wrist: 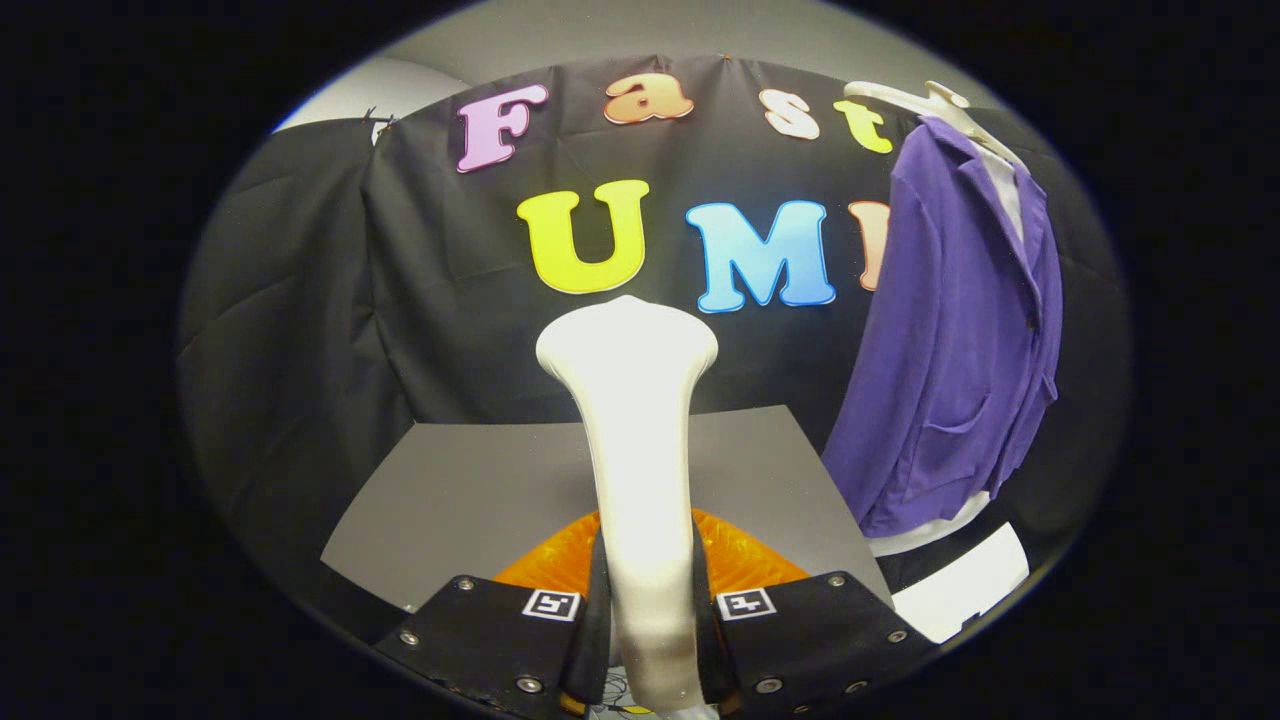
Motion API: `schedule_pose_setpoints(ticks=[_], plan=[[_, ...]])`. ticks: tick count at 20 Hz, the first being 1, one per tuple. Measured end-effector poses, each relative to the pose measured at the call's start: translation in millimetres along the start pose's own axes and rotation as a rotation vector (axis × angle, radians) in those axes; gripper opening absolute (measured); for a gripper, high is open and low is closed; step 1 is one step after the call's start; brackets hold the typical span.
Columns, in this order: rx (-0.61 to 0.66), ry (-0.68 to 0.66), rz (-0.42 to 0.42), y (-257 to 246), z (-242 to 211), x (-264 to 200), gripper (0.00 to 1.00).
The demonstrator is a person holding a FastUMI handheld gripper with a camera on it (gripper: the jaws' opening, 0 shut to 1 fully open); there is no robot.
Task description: Iron the clothes twice with a garment steamer, once on the left side and once on the right side.
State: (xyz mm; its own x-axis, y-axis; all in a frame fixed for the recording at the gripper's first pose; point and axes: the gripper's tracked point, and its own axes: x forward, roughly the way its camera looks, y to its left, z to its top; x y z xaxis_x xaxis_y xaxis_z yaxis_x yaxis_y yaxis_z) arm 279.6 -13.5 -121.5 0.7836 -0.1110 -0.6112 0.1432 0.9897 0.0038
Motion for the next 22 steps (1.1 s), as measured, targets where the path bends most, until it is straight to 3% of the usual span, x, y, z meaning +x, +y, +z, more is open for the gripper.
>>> schedule_pose_setpoints(ticks=[9,16,22], plan=[[-0.043,-0.117,-0.038,-40,-50,-101,0.35],[-0.124,-0.291,-0.019,-57,-92,-141,0.35],[-0.084,-0.39,-0.038,-81,-90,-159,0.35]])
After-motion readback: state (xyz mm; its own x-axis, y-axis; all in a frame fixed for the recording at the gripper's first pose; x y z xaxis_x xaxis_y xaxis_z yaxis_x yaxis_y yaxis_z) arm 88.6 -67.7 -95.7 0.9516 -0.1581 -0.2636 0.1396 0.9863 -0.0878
